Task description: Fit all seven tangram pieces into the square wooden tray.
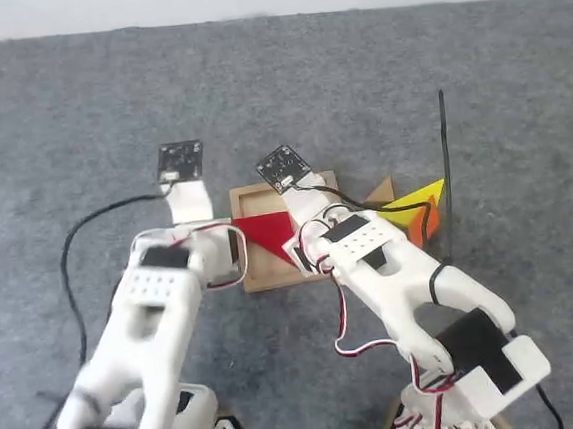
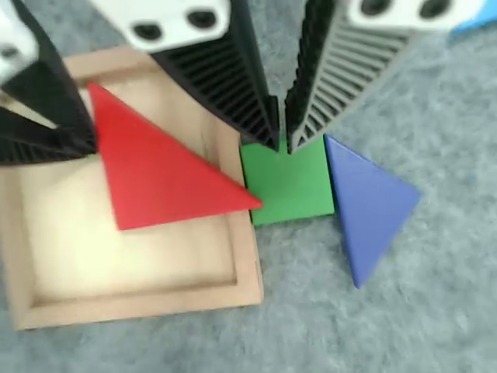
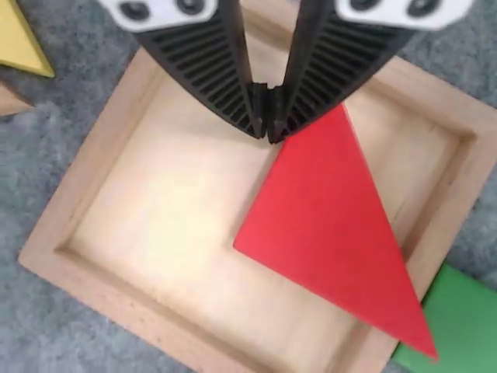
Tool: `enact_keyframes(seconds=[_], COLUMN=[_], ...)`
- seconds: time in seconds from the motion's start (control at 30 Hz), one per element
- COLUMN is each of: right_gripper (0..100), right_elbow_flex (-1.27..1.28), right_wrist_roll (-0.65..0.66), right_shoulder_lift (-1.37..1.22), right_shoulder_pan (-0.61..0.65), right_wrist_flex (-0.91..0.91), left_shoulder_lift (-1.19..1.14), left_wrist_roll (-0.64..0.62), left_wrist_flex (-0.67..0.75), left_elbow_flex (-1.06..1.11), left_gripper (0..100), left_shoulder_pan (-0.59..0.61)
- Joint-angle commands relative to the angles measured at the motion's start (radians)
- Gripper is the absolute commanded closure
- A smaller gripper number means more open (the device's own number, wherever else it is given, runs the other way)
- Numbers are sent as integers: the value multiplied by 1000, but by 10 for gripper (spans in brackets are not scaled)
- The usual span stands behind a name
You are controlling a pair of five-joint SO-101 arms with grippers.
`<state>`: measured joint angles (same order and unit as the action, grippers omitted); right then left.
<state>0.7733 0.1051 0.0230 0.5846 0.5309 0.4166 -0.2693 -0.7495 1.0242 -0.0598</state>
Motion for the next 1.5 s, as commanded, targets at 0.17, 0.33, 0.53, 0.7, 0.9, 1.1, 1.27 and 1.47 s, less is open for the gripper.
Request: enact_keyframes(seconds=[0.17, 0.33, 0.53, 0.7, 0.9, 1.1, 1.27, 1.47], right_gripper=[993, 993, 993, 993, 993, 993, 993, 993], right_elbow_flex=[-58, -58, -60, -60, -40, -32, -34, -60], right_wrist_roll=[15, 15, 15, 15, 9, 8, 9, 9], right_shoulder_lift=[5, 5, 7, 35, 120, 131, 133, 133], right_shoulder_pan=[12, 12, 13, 31, 36, 33, 48, -30], right_wrist_flex=[16, 27, 44, 84, 125, 124, 124, 127], left_shoulder_lift=[-443, -446, -446, -454, -457, -460, -479, -304], left_wrist_roll=[-58, -60, -61, -61, -58, -57, -58, -60], left_wrist_flex=[-210, -176, -118, -68, -9, 18, 15, 0], left_elbow_flex=[-407, -423, -452, -456, -463, -479, -503, -378], left_gripper=[989, 989, 989, 989, 988, 988, 988, 988], left_shoulder_pan=[-2, -35, -34, -37, -41, -41, -37, 15])
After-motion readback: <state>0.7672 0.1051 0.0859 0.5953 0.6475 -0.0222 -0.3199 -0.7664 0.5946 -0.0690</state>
